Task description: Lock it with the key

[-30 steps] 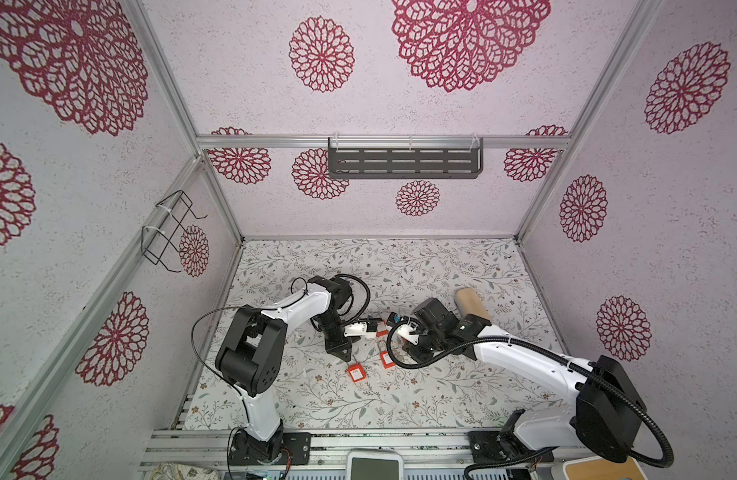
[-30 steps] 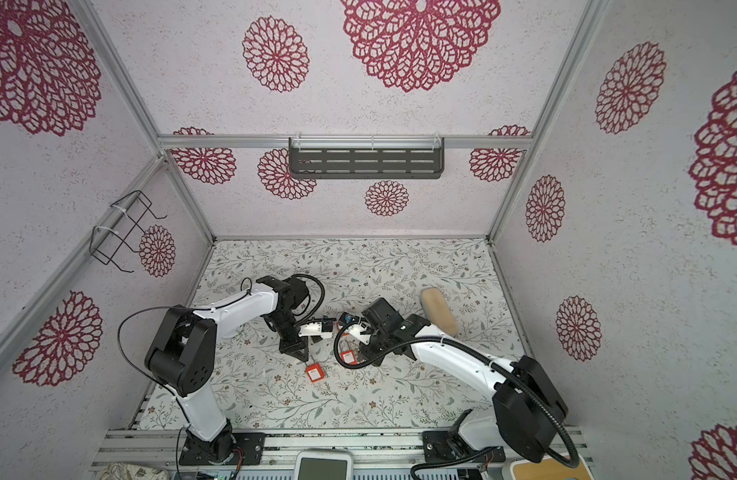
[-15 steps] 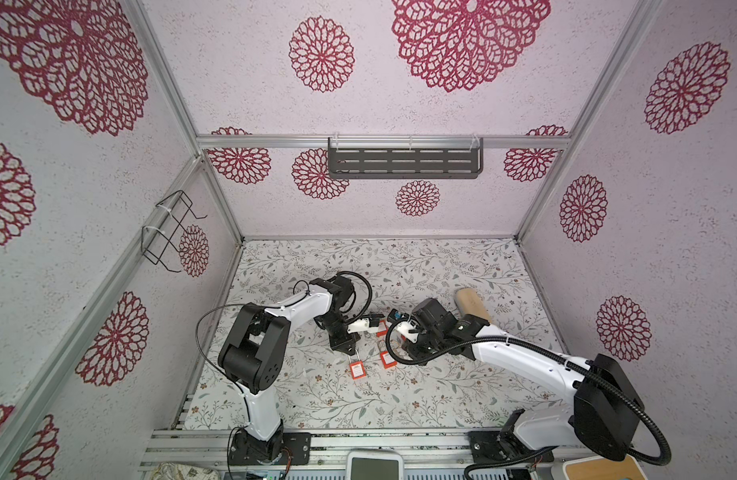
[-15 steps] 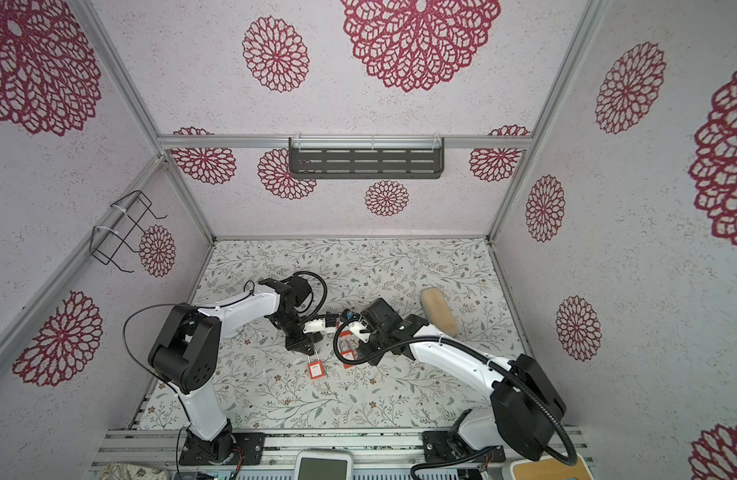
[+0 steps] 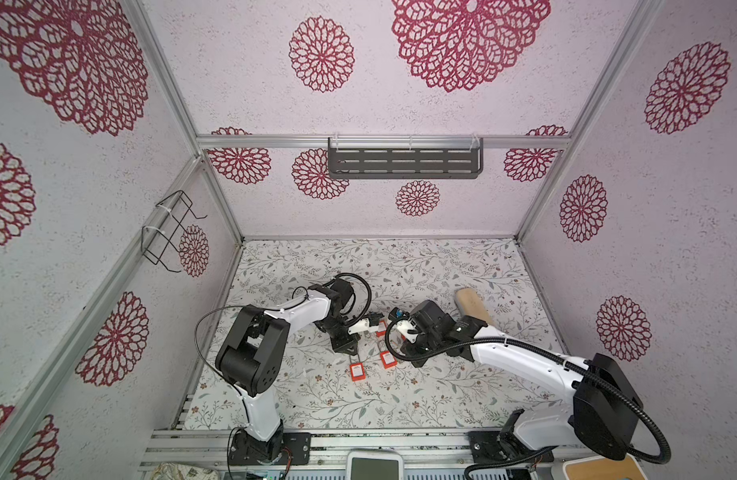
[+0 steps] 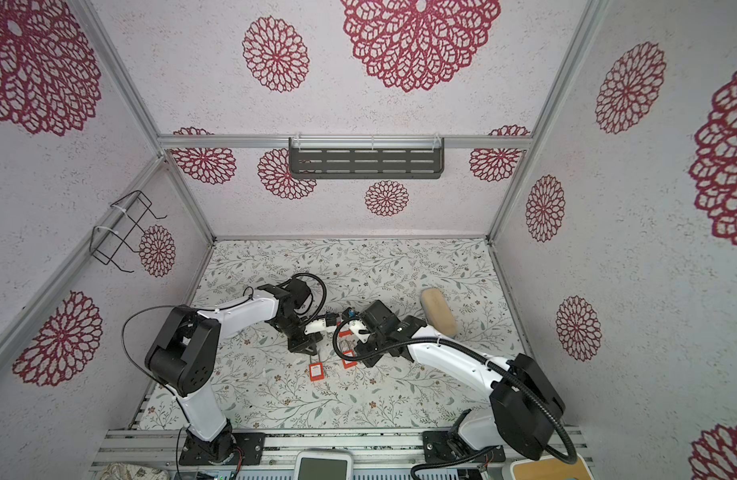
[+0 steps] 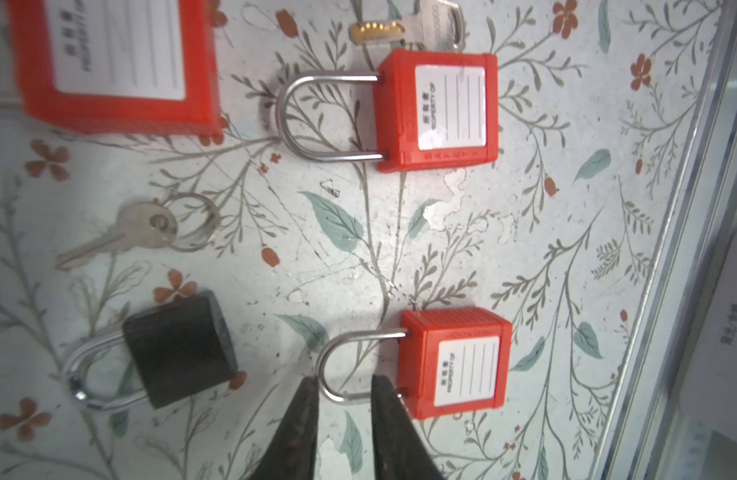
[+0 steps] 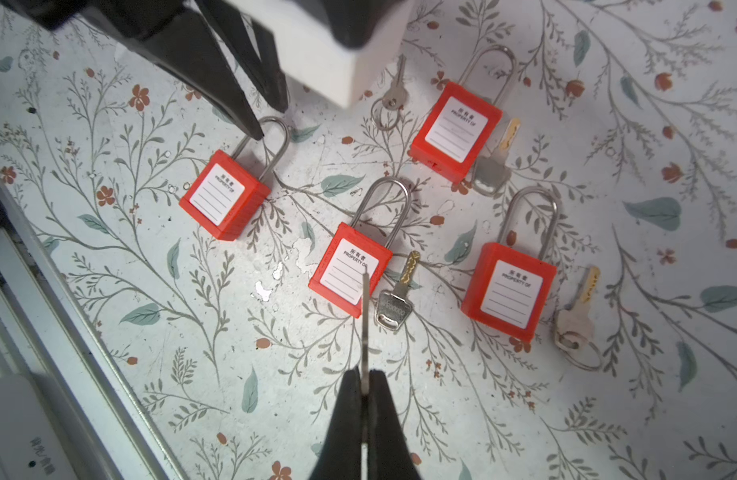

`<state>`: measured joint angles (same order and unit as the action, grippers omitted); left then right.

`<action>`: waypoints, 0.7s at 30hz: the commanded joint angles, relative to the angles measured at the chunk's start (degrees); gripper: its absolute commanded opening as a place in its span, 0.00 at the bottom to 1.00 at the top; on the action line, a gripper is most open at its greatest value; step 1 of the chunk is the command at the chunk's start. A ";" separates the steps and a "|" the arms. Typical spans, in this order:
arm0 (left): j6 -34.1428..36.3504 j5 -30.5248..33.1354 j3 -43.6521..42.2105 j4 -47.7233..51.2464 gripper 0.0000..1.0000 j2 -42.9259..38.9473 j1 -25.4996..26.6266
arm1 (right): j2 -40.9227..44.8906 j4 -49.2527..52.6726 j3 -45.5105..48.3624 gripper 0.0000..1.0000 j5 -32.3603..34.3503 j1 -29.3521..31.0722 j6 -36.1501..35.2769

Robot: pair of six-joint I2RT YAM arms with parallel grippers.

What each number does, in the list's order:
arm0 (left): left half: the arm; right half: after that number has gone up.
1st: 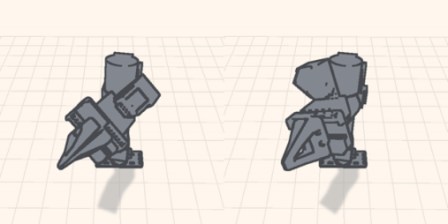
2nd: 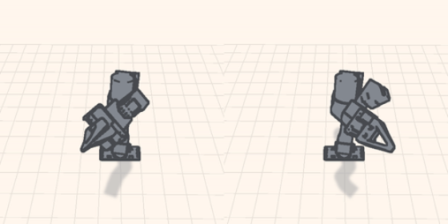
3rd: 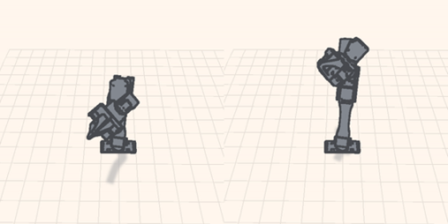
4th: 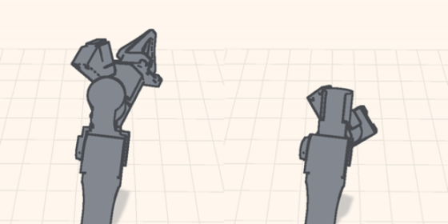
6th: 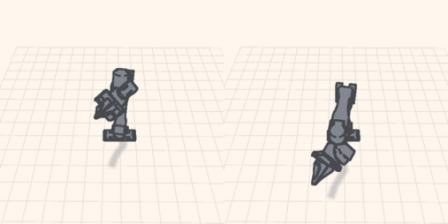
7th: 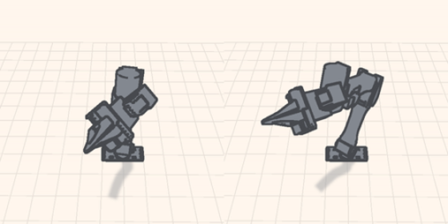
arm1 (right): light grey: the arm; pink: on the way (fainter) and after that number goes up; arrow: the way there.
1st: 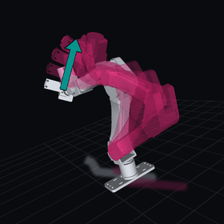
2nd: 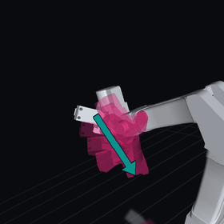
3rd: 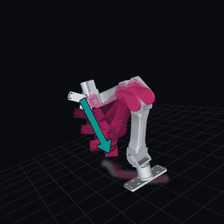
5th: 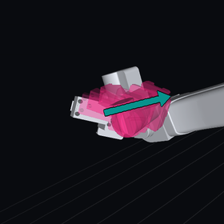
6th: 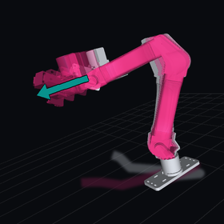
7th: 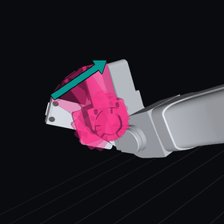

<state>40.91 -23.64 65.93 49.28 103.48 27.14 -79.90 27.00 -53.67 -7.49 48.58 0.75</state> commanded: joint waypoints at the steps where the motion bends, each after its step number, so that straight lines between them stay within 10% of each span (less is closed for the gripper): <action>1: -2.10 -1.32 -0.97 -4.45 0.33 -4.50 -0.52 | -1.20 1.90 -1.96 0.01 1.16 0.91 3.70; 21: -17.87 6.24 -18.36 -20.94 0.44 -37.86 -9.48 | -19.20 14.17 -19.01 0.04 4.86 8.58 12.12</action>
<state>26.70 -17.87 49.78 32.25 68.73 19.20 -97.84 37.04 -70.06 -4.05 56.23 10.87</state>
